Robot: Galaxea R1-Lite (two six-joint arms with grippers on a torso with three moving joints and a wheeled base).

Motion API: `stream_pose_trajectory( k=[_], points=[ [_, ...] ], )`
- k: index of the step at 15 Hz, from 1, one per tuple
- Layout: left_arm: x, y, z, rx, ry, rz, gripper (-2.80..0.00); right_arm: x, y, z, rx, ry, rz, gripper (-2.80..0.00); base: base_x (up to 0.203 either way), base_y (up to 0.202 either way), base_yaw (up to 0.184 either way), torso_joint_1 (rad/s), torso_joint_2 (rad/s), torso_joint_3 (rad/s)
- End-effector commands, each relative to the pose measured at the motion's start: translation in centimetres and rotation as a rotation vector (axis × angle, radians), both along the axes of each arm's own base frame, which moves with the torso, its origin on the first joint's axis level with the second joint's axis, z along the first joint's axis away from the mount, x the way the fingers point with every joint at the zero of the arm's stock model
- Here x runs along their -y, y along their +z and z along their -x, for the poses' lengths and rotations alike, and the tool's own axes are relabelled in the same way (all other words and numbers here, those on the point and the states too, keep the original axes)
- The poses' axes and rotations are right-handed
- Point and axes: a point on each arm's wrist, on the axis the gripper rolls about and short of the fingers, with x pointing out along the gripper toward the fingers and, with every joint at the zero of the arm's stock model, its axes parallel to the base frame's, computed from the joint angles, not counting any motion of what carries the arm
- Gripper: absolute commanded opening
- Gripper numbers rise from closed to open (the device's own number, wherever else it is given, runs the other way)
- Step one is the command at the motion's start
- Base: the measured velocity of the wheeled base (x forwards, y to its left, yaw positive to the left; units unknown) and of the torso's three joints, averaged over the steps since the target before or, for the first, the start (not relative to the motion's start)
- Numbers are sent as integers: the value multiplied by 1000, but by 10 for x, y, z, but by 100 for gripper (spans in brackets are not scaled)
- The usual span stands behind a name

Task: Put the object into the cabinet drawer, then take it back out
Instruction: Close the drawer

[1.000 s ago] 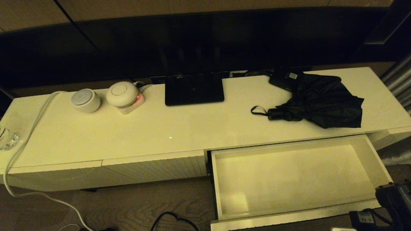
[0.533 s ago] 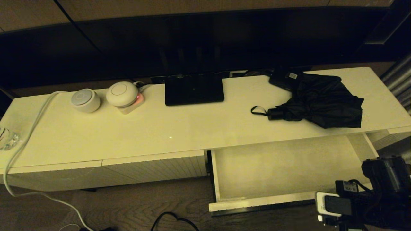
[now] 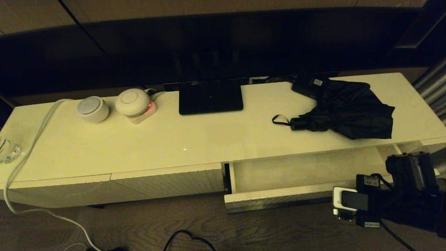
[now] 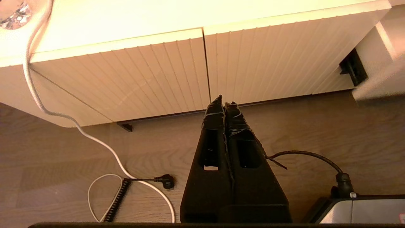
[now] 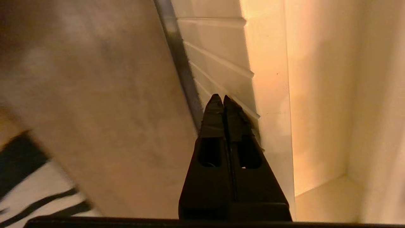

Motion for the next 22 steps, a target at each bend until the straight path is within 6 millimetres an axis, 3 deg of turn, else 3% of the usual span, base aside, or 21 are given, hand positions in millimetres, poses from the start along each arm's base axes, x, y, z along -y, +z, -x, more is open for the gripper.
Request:
stream_pose_trajectory(
  k=[1,14,19,22],
  points=[
    [0,-1,0,-3,0,0,-280,0,4,-10,31,9,14,-280,0,0,0,0,0,0],
    [0,-1,0,-3,0,-1,-280,5,21,-59,148,-39,-9,-280,0,0,0,0,0,0],
    [0,-1,0,-3,0,0,-280,9,41,-22,201,-35,-20,-280,0,0,0,0,0,0],
    [0,-1,0,-3,0,0,-280,19,61,34,263,-47,-29,-280,0,0,0,0,0,0]
  ],
)
